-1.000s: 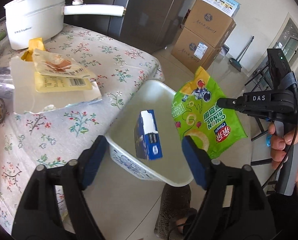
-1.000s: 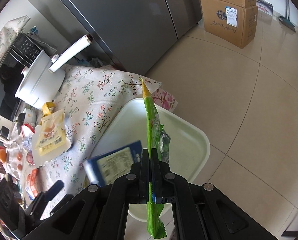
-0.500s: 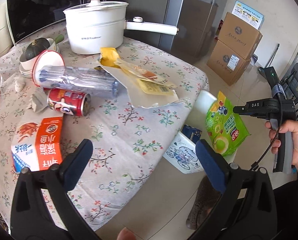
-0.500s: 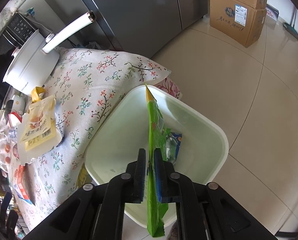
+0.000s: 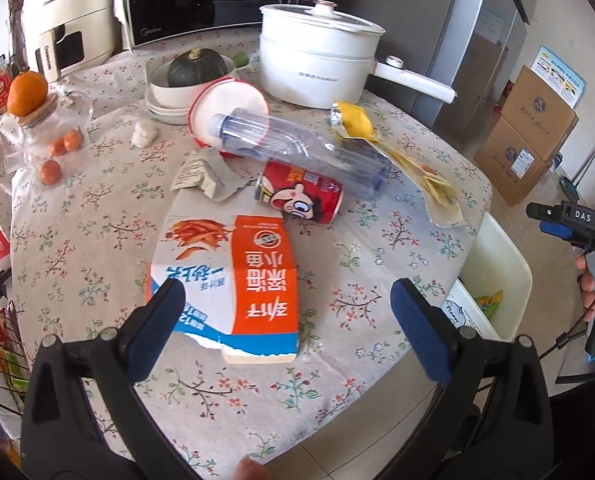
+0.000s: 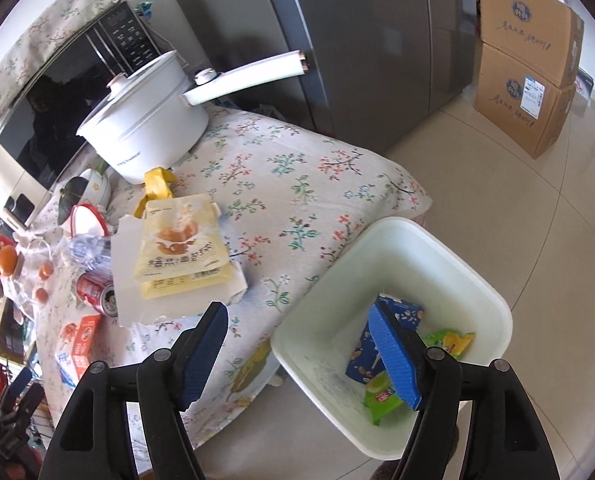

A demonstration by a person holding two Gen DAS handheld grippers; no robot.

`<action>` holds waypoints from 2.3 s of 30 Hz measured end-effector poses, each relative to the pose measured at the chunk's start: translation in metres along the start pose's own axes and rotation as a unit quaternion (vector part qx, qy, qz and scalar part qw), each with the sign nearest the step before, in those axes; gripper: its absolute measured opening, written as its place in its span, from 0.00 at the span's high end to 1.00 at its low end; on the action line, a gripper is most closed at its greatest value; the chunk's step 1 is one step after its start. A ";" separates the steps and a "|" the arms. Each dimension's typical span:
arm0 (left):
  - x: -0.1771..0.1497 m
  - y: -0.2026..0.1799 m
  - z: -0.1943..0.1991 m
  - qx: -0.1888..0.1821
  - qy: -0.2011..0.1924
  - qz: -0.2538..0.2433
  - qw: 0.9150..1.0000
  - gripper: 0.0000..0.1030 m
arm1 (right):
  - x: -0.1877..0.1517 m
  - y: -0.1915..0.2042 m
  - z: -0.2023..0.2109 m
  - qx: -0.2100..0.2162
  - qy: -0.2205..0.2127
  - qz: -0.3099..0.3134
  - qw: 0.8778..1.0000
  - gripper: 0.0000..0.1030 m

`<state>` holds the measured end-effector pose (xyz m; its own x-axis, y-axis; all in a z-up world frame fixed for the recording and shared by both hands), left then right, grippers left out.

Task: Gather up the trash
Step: 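Move the left gripper to the orange-and-white paper snack bag and grasp it, then grasp the yellow bread bag with the right gripper while the left holds the paper bag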

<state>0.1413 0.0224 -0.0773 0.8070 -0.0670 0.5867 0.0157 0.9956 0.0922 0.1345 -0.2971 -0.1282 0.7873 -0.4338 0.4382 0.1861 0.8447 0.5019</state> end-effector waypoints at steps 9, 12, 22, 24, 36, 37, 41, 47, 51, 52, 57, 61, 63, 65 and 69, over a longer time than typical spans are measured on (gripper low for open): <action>-0.010 0.063 -0.035 0.028 0.047 0.051 0.997 0.01 | 0.002 0.055 -0.019 0.018 0.014 0.050 0.998 0.24; -0.011 0.072 -0.047 0.010 0.064 0.071 0.995 0.01 | 0.004 0.067 -0.025 0.024 0.015 0.056 0.998 0.24; -0.022 0.086 -0.096 -0.076 0.120 0.166 0.976 0.16 | 0.004 0.083 -0.039 0.030 0.029 0.069 0.997 0.23; -0.026 0.088 -0.100 -0.103 0.127 0.189 0.968 0.23 | 0.004 0.084 -0.041 0.029 0.033 0.071 0.997 0.23; -0.015 0.099 -0.046 -0.166 0.091 0.238 0.953 0.92 | 0.006 0.079 -0.038 0.027 0.029 0.064 0.997 0.23; -0.012 0.100 -0.036 -0.164 0.079 0.232 0.956 0.95 | 0.006 0.080 -0.040 0.026 0.029 0.065 0.997 0.23; -0.005 0.098 0.003 -0.109 0.022 0.197 0.974 0.98 | 0.006 0.084 -0.049 0.023 0.033 0.067 0.997 0.23; 0.005 0.096 0.031 -0.057 -0.032 0.169 0.983 0.99 | 0.005 0.100 -0.073 0.024 0.047 0.084 0.995 0.24; 0.011 0.092 0.034 -0.034 -0.050 0.148 0.987 0.99 | 0.004 0.111 -0.094 0.011 0.061 0.107 0.992 0.28; 0.011 0.091 0.032 -0.030 -0.051 0.144 0.988 0.99 | 0.003 0.114 -0.100 0.006 0.065 0.113 0.991 0.29; 0.010 0.087 0.026 -0.018 -0.047 0.134 0.990 0.99 | -0.001 0.120 -0.127 -0.025 0.082 0.133 0.987 0.44; 0.011 0.083 0.029 -0.004 -0.053 0.126 0.991 0.99 | -0.001 0.117 -0.140 -0.047 0.085 0.139 0.986 0.77; 0.011 0.082 0.031 -0.001 -0.057 0.123 0.991 0.99 | 0.000 0.116 -0.140 -0.050 0.084 0.138 0.986 0.95; 0.011 0.083 0.033 -0.003 -0.060 0.125 0.990 0.99 | 0.004 0.117 -0.135 -0.046 0.072 0.137 0.987 0.97; 0.013 0.085 0.037 -0.007 -0.067 0.128 0.989 0.99 | 0.012 0.124 -0.111 -0.028 0.043 0.139 0.989 0.98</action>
<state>0.1312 0.1042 -0.0321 0.7006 0.1809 0.6903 -0.1708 0.9817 -0.0840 0.2329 -0.1629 -0.1436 0.8588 -0.1573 0.4876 -0.0134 0.9445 0.3283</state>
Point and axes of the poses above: each gripper's, at about its wrist camera, not at the fingertips, and z roughly against the way its jaws point, y to its left, x to its top, the point moved 3 cm from there along -z, roughly the way its jaws point, and after that the axes turned 15 degrees about x, right-handed, at the moved point
